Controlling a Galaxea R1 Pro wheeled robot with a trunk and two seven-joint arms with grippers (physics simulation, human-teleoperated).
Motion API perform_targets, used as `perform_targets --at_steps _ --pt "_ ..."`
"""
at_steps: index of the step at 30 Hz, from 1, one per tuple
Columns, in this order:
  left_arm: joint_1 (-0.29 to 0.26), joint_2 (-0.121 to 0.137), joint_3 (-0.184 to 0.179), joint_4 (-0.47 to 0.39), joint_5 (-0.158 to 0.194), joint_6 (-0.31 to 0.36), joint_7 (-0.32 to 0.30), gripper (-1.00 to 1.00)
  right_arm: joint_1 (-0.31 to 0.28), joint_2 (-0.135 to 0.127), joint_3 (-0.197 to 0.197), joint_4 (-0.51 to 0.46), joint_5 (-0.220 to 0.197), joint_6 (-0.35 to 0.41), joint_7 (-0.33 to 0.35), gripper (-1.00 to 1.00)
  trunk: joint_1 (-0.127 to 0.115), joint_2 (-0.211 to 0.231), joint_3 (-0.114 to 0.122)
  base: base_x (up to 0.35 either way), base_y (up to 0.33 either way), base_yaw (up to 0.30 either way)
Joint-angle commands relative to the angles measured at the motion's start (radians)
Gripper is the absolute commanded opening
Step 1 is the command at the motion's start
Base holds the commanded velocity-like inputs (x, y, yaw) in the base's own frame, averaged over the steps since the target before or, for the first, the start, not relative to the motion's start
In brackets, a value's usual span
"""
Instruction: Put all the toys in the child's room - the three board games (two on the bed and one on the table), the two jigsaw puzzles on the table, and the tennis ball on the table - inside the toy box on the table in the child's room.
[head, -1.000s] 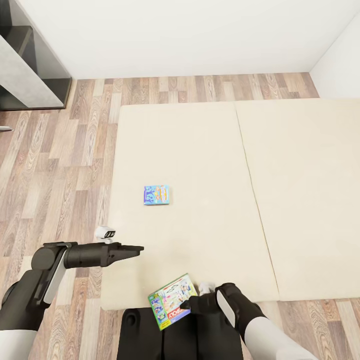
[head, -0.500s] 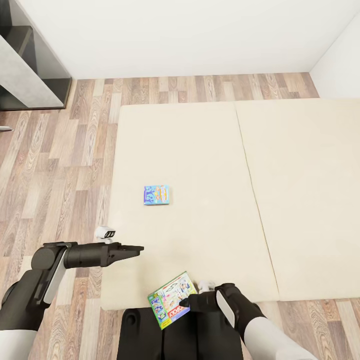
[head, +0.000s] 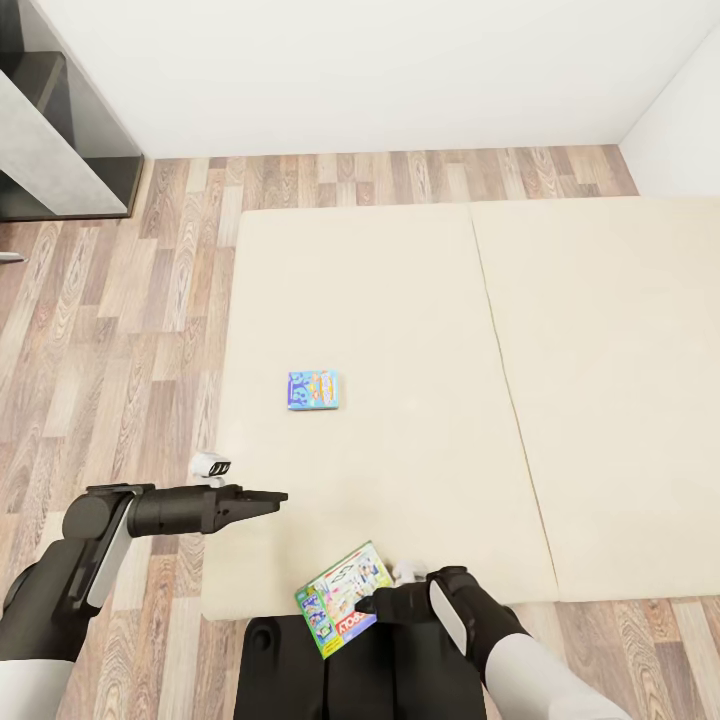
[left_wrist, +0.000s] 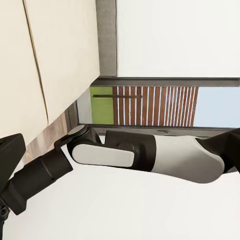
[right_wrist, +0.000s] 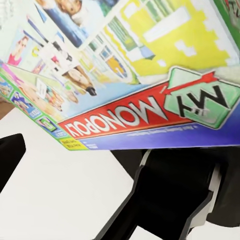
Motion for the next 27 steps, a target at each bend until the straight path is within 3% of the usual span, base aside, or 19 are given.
perform_targets --at_steps 1,8,21,27 --pt "0.0 0.0 0.0 0.0 0.0 0.011 -0.003 1.0 0.0 0.0 0.004 -0.001 -0.008 0.006 0.002 1.0 0.001 -0.001 -0.001 0.0 0.0 0.0" --pt "0.0 0.0 0.0 0.0 0.0 0.011 -0.003 1.0 0.0 0.0 0.004 -0.002 -0.008 0.003 0.085 1.0 0.001 -0.001 -0.001 0.0 0.0 0.0" --pt "0.0 0.0 0.0 0.0 0.0 0.011 -0.003 1.0 0.0 -0.001 -0.003 -0.001 -0.009 -0.002 0.091 1.0 0.001 -0.001 -0.001 0.0 0.0 0.0" --pt "0.0 0.0 0.0 0.0 0.0 0.011 -0.003 1.0 0.0 0.0 -0.004 0.002 -0.011 -0.065 0.085 1.0 0.001 -0.001 -0.001 0.0 0.0 0.0"
